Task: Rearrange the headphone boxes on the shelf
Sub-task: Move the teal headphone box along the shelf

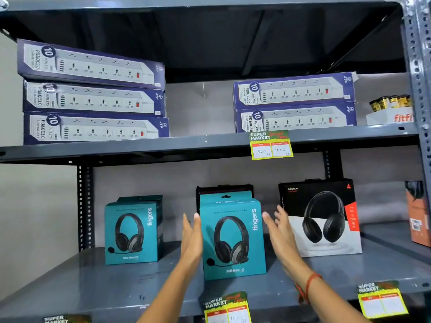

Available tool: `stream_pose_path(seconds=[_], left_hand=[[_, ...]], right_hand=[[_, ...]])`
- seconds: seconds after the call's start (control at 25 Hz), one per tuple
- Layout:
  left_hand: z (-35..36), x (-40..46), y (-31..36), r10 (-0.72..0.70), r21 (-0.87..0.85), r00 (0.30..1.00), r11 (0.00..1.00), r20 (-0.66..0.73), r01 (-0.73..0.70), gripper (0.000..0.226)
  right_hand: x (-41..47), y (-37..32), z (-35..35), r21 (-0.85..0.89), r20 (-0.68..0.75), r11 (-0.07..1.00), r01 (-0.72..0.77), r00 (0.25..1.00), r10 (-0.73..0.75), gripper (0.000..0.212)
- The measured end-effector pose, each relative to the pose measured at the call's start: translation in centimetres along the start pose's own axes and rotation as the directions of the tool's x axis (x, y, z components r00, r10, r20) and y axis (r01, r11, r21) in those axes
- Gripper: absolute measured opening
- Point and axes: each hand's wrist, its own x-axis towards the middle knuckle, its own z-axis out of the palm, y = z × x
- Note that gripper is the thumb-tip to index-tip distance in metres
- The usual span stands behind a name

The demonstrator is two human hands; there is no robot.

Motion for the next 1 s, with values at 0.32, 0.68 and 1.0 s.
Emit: stream_pose_path(seconds=[0.32,0.68,1.0], left_hand=[[1.2,3.5,-8.5,-0.178,-0.162,0.984,0.971,-0.007,0.174,0.090],[-1.1,-1.0,1.2,0.010,0.202,0.942,0.977,-0.335,0.062,0.104],[-10.3,-0.4,-2.0,0.068,0.140,0.826,0.990,-0.559,0.014,0.073]], right_hand=[[0.6,5.5,1.2,-0.019,0.295,0.958,-0.286,0.914,0.279,0.068],[1.9,-1.0,-1.4,-0.310,0.266,0.949,0.058,0.964,0.028,0.063],[-1.1,-1.9,10.0,-0.185,0.490,0.966,0.182,0.869,-0.070,0.050]])
